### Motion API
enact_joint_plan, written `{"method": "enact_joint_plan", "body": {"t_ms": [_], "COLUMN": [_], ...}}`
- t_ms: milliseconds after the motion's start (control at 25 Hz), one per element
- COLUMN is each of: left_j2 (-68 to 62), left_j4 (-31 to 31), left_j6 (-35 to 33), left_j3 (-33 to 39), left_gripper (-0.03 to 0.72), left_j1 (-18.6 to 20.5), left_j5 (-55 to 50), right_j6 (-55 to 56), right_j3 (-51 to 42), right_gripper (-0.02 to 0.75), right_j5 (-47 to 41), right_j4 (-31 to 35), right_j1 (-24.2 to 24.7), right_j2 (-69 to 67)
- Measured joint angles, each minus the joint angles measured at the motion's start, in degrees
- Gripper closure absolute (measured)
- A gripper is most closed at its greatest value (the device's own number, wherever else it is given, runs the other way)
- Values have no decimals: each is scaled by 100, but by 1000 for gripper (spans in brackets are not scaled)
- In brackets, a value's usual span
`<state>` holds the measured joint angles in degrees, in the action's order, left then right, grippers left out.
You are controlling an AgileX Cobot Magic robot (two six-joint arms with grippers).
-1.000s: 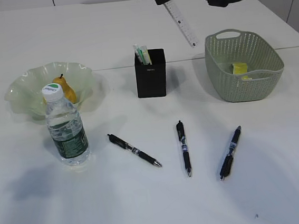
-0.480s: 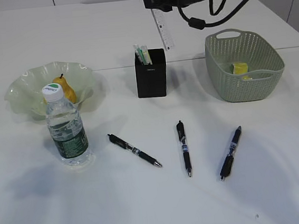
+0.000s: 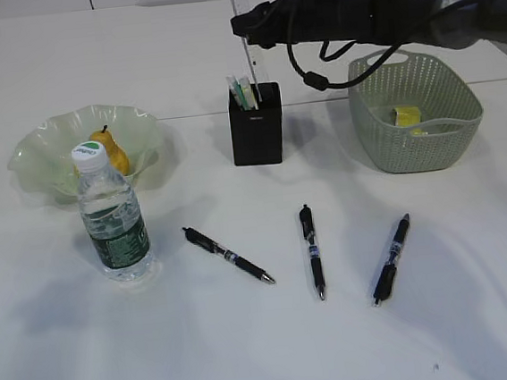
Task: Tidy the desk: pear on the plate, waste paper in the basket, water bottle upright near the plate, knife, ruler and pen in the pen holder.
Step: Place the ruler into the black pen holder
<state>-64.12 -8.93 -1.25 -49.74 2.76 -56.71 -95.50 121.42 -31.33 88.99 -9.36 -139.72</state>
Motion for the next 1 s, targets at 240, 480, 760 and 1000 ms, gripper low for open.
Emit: {"method": "enact_joint_plan", "body": {"t_ms": [240, 480, 760, 1000], "left_j2": [0, 0, 0, 0], "left_j4": [0, 0, -38, -134], "left_j6": [0, 0, 0, 0], "left_j3": [0, 0, 0, 0], "left_gripper": [234, 234, 237, 239], "left_j1": [0, 0, 0, 0], "left_j5": [122, 190, 203, 203], "right_j6": [-76, -85, 26, 338], "right_j3": [340, 350, 350, 350], "right_gripper": [457, 456, 400, 316], "right_j5": [12, -180, -214, -214], "right_j4": [331, 395, 324, 272], "right_j1": [0, 0, 0, 9], "right_j2": [-328, -474, -475, -475]}}
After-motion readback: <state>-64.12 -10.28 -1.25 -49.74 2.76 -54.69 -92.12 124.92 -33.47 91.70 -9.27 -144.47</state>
